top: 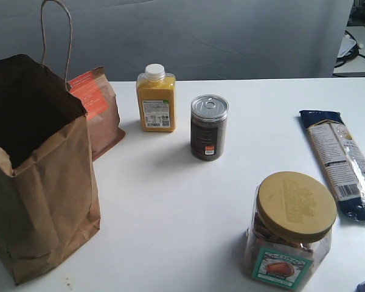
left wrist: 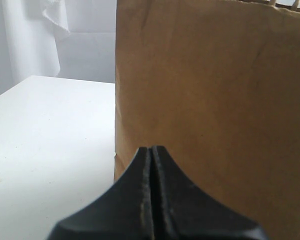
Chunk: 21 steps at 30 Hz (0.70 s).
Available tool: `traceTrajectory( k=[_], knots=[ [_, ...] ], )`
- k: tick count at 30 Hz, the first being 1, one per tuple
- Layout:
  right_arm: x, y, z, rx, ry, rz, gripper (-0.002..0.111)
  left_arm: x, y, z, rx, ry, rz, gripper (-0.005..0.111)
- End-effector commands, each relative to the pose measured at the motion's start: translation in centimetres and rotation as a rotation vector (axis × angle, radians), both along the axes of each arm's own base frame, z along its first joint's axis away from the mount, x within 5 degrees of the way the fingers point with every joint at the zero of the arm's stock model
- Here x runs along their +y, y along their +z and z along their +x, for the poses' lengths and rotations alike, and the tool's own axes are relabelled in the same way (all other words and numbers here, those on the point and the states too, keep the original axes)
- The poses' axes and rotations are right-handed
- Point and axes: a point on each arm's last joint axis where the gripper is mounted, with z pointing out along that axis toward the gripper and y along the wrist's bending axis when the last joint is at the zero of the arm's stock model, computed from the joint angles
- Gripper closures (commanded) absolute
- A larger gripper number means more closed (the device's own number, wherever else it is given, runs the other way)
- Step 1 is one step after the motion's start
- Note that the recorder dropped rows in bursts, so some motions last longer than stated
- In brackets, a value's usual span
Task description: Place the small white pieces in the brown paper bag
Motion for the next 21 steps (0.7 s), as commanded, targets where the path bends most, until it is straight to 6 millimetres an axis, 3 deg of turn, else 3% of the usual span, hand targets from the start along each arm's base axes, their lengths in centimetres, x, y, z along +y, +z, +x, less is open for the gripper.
traceTrajectory(
  k=[1,21],
  knots=[
    [-0.05,-0.33,0.01,0.022,-0.008,-0.018,0.108,-0.04,-0.06,0.00,-0.006,-0.004,-0.011,0.107],
    [-0.05,-0.35,0.01,0.024,-0.008,-0.016,0.108,-0.04,-0.06,0.00,-0.006,-0.004,-0.011,0.107]
  ],
)
